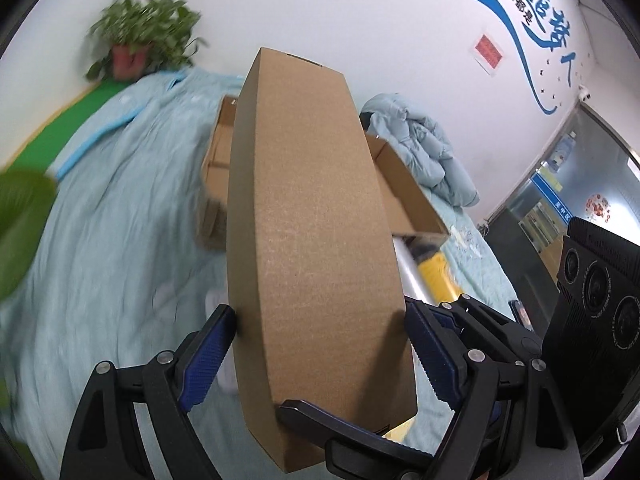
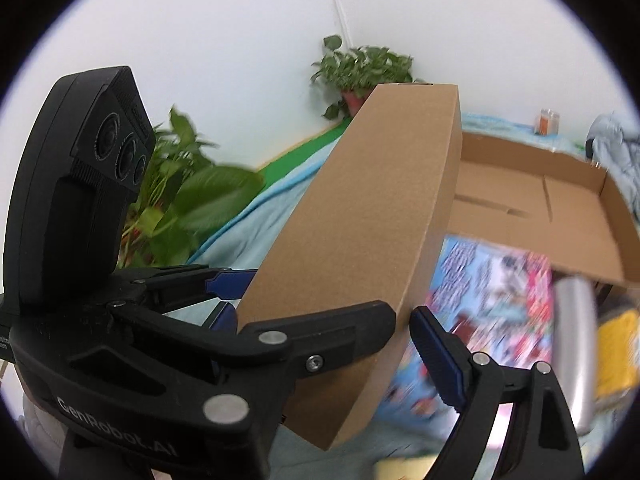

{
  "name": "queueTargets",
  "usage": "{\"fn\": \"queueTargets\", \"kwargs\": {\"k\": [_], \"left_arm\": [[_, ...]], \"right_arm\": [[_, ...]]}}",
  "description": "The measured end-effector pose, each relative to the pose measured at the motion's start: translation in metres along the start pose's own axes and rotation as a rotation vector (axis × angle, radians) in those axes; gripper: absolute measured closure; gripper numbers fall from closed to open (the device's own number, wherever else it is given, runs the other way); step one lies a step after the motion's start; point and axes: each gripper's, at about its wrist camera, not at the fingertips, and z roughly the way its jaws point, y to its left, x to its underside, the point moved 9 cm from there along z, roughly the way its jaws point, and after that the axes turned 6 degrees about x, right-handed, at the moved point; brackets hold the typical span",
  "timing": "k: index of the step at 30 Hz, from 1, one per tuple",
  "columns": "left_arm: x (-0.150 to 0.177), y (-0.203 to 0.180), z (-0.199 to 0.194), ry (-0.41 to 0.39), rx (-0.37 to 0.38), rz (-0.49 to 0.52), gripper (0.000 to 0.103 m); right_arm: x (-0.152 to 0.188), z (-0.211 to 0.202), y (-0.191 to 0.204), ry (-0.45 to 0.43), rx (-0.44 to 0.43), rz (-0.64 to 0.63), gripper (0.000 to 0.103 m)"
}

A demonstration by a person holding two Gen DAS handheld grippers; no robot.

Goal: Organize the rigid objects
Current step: 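Lift the cardboard panel with both grippers over the open box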

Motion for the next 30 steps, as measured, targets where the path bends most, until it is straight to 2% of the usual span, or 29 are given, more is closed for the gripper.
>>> {"fn": "queueTargets", "kwargs": {"k": [6,13,20,24,30], "left_arm": [[-0.066,-0.007,0.019,-0.033,0.015,0.041,0.019],[-0.145,-0.005,0.044,-0.047,0.015,0.078,0.019],[-0.211,0.022,0.082,-0.029,0.004,0.055,0.018],[-0.234,0.047,0.112,0.016,-0.026,0.034,0.019],[-0.229,0.078,0.158,0.081,-0.049,0.005,0.021]], "right_arm": [[-0.050,0.012,-0.031,-0.039,0.024,-0.012,0.014],[-0.092,0.021,-0.057,-0.059,0.044,-0.032,0.014],[-0.128,0.050,-0.077,-0.040,0.018,-0.049,0.014],[-0.137,0.070,-0.086,-0.028,-0.033,-0.030,0.014],[-0.135,0.107,-0.103,0.031,-0.068,0.011,0.014]]}}
